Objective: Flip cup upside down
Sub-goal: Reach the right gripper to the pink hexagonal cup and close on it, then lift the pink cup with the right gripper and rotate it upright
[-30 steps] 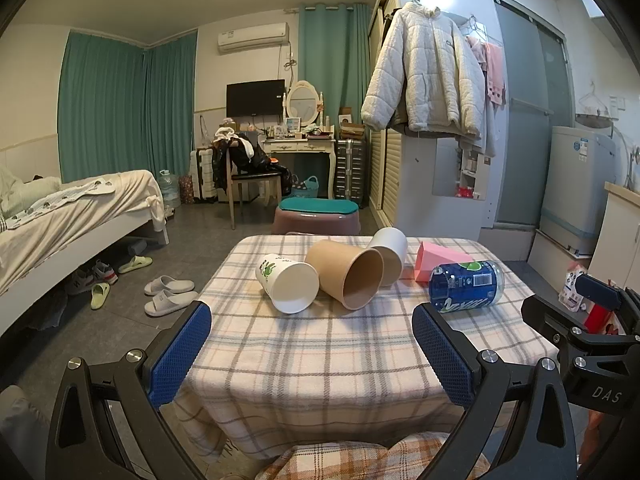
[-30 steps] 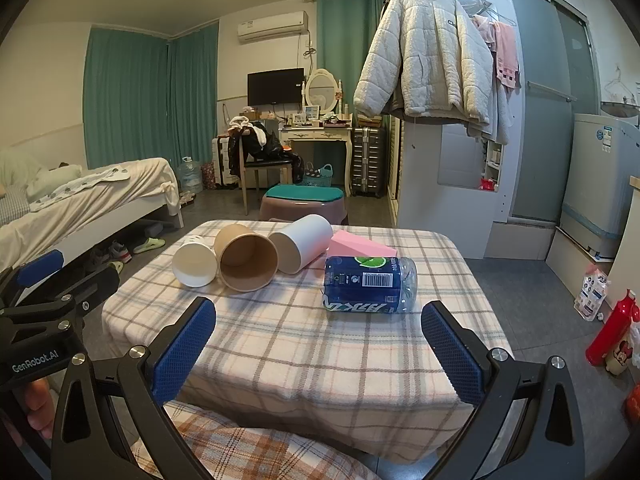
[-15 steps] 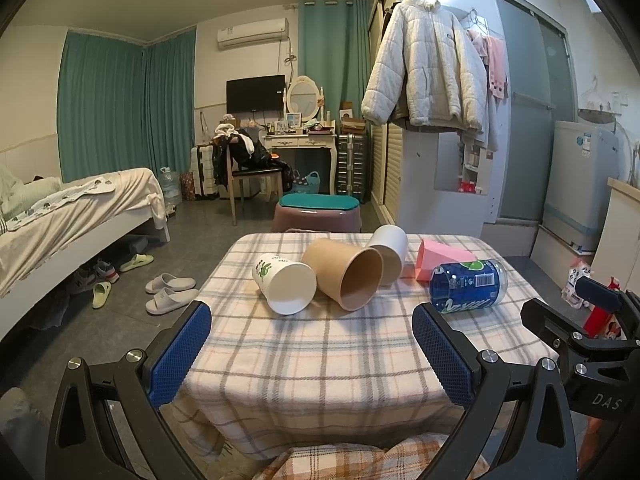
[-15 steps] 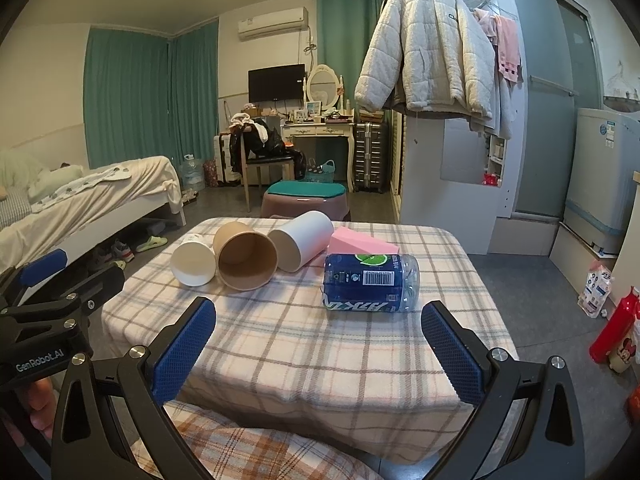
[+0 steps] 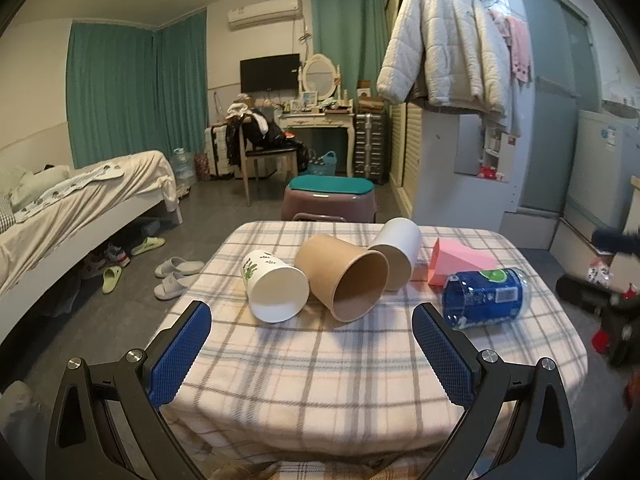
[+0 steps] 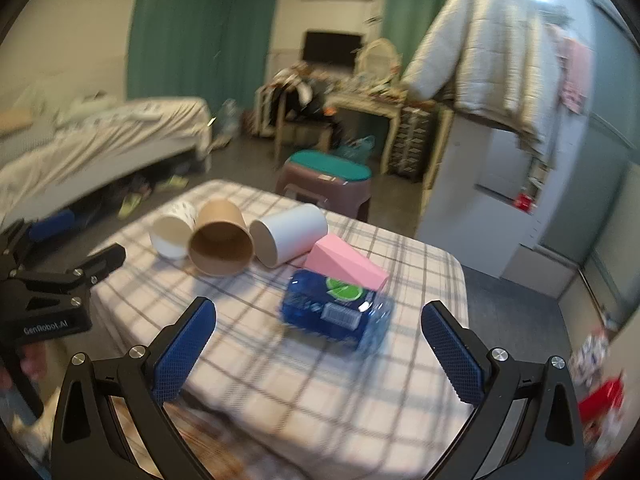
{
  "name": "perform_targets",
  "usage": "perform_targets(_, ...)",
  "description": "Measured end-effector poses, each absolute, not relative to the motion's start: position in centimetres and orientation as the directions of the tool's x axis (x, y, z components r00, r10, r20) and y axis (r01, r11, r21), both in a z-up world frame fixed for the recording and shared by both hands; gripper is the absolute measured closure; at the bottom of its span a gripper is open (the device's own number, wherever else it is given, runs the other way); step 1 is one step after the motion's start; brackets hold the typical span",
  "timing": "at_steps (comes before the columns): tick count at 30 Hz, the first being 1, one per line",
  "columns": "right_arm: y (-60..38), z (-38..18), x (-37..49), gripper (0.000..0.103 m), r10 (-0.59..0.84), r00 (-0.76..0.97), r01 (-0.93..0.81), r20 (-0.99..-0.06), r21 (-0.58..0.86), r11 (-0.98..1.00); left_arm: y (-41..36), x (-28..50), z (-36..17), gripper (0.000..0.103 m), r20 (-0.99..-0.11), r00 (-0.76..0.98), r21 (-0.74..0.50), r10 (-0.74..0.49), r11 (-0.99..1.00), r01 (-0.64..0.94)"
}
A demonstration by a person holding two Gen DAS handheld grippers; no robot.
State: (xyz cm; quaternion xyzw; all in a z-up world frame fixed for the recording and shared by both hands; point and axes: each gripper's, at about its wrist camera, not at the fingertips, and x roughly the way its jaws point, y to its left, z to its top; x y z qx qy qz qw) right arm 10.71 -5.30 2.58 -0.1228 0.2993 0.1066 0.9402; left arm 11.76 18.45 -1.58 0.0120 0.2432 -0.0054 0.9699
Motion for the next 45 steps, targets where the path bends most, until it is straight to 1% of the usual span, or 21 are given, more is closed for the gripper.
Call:
perform_targets(4, -6.5, 2.9, 16.1, 0.0, 0.123, 0.729, -0.367, -0.673, -0.233, 0.901, 17.4, 14.0, -2.3, 0.0, -0.51, 0.86, 0.023, 0.025, 1.0, -0.015)
perform_targets(6, -6.7, 2.4, 18.7, 0.0, 0.131, 0.688, -0.419, -0.714, -0.243, 0.875, 17.1, 15.2, -2.7, 0.0, -0.528, 0.849, 0.021, 0.031, 1.0, -0.023)
perform_targets(8, -6.6, 1.5, 21.5, 0.0, 0.142, 0.633, -0.461, -0.761, -0.224, 0.859, 16.7, 16.3, -3.2, 0.0, -0.543, 0.839, 0.026, 0.04, 0.999, -0.031)
perform_targets(12, -5.9, -0.9, 25.9, 0.0, 0.174, 0.538, -0.531, -0.825, -0.171, 0.83, 16.4, 18.5, -3.8, 0.0, -0.565, 0.824, 0.029, 0.053, 0.999, -0.045)
perform_targets(15, -5.7, -2.4, 28.8, 0.0, 0.201, 0.477, -0.559, -0.856, -0.118, 0.821, 16.1, 19.9, -4.0, 0.0, -0.57, 0.82, 0.028, 0.056, 0.998, -0.048)
perform_targets(18, -5.8, -3.3, 30.8, 0.0, 0.198, 0.442, -0.57, -0.875, -0.104, 0.815, 15.8, 21.2, -4.1, 0.0, -0.567, 0.822, 0.033, 0.054, 0.999, -0.042)
perform_targets(21, -6.0, -4.6, 32.9, 0.0, 0.216, 0.386, -0.582, -0.897, -0.055, 0.811, 15.6, 22.3, -4.4, 0.0, -0.572, 0.819, 0.039, 0.048, 0.999, -0.031)
perform_targets(25, -5.8, -6.2, 34.5, 0.003, 0.24, 0.308, -0.604, -0.921, 0.005, 0.797, 15.5, 23.7, -4.8, 0.0, -0.58, 0.814, 0.035, 0.034, 0.999, -0.017)
perform_targets(35, -4.3, -9.3, 36.5, 0.004, 0.277, 0.181, -0.624, -0.944, 0.107, 0.774, 15.4, 24.7, -5.0, 0.0, -0.584, 0.812, 0.032, 0.022, 0.999, -0.004)
perform_targets(36, -4.2, -9.5, 36.7, 0.005, 0.271, 0.177, -0.619, -0.946, 0.107, 0.778, 15.5, 24.8, -5.0, 0.0, -0.584, 0.811, 0.03, 0.022, 1.0, -0.006)
perform_targets(38, -4.0, -9.5, 36.9, 0.012, 0.272, 0.175, -0.614, -0.946, 0.111, 0.781, 15.7, 24.8, -5.0, 0.0, -0.583, 0.812, 0.031, 0.028, 0.999, -0.012)
perform_targets(40, -4.0, -9.1, 36.8, 0.03, 0.291, 0.171, -0.615, -0.941, 0.129, 0.778, 15.9, 24.7, -4.9, 0.0, -0.581, 0.813, 0.033, 0.034, 0.999, -0.018)
perform_targets(45, -4.0, -7.1, 36.0, 0.031, 0.282, 0.229, -0.591, -0.932, 0.097, 0.801, 16.4, 24.1, -4.3, 0.0, -0.569, 0.821, 0.023, 0.036, 0.999, -0.027)
